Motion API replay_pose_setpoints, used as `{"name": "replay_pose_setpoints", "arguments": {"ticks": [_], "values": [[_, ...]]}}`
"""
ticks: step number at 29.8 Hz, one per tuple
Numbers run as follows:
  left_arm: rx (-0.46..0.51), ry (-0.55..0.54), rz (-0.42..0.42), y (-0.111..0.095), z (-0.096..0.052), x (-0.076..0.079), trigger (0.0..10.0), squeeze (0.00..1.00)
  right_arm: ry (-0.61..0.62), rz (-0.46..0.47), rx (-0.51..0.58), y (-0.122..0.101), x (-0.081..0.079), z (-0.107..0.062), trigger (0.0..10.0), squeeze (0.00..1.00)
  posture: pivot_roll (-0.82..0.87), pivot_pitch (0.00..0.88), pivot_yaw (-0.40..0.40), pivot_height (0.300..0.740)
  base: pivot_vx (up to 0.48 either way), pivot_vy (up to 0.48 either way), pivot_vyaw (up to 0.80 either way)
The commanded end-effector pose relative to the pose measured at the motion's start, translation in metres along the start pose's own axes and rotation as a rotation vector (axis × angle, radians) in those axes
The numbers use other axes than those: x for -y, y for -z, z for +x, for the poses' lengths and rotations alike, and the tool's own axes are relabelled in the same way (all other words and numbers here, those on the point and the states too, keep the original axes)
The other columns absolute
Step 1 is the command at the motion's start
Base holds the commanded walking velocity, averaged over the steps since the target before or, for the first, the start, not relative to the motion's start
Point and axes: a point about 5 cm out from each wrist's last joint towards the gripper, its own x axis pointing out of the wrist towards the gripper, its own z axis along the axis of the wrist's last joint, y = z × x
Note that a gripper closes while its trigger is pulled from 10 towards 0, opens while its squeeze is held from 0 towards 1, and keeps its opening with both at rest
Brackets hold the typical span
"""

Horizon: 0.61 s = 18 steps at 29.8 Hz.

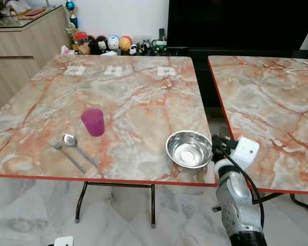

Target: Setting the table

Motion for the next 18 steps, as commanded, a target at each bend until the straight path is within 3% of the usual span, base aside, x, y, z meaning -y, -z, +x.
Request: {"name": "replay_pose_setpoints", "arguments": {"ticks": [1,10,18], "values": [[-0.007,-0.005,0.001,0.003,-0.001,-0.005,10.0,0.0,-0.014,0.023,-0.016,0.0,-0.003,0.0,10.0,0.0,-0.07,0.0,0.013,0.74,0.0,0.0,0.0],[-0.007,-0.007,0.001,0.003,-0.001,-0.007,10.0,0.0,-0.071,0.056,-0.047,-0.008,-0.013,0.007,10.0,0.0,-0.07,0.0,0.013,0.74,0.0,0.0,0.0],[-0.016,-0.005,0.013,0.005,-0.001,-0.006,10.0,0.0,-0.055,0.023,-0.166,0.009,-0.011,0.004,10.0,0.0,-0.06,0.0,0.011,0.74,0.0,0.0,0.0]]}}
